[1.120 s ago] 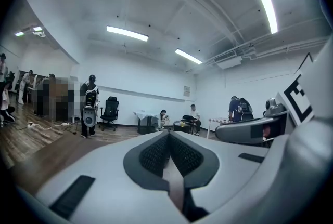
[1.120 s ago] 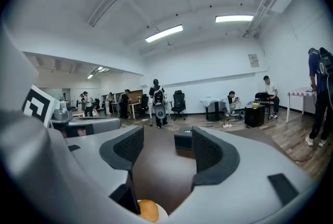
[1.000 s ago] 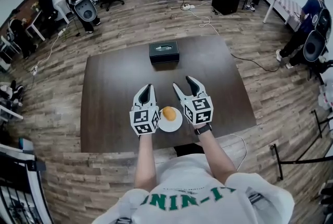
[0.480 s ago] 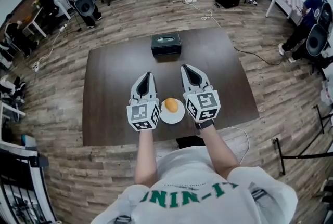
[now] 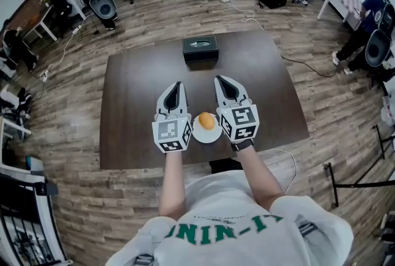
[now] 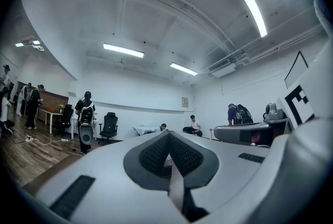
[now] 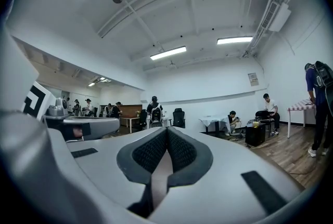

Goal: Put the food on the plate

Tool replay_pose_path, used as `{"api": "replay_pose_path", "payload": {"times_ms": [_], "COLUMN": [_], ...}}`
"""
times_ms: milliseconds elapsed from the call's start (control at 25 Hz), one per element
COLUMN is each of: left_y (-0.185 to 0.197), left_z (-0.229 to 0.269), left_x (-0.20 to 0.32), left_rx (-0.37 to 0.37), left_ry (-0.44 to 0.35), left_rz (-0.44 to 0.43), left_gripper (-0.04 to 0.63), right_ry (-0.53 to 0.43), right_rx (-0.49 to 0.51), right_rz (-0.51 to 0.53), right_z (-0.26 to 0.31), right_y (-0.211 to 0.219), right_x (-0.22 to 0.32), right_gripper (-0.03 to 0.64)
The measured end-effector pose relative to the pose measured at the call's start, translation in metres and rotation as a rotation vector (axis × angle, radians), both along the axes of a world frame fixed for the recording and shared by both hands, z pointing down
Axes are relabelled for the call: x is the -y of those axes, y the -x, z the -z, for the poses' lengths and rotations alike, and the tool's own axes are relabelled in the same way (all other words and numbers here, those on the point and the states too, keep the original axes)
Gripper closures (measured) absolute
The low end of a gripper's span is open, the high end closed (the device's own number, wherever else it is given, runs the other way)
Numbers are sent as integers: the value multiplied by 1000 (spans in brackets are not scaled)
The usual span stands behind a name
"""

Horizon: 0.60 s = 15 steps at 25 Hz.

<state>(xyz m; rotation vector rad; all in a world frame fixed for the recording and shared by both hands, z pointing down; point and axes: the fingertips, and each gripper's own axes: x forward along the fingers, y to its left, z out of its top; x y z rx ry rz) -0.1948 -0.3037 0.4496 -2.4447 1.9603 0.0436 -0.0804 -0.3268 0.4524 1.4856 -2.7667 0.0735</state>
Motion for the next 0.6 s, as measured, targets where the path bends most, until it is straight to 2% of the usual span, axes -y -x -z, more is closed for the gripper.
{"api": "replay_pose_path", "payload": {"times_ms": [240,600], "left_y": [1,25], "left_z": [-4,-17], "left_x": [4,-11], "left_rx": [-23,-48], "left_ry": [8,23], "left_rz": [15,68], "left_gripper": [581,581], "right_ry": [-10,5], "right_rx": [-20,-46], "right_rz": [-2,31], "right_z": [3,-8], "right_y": [2,15], "right_x": [2,-8], "right_gripper": [600,600]}}
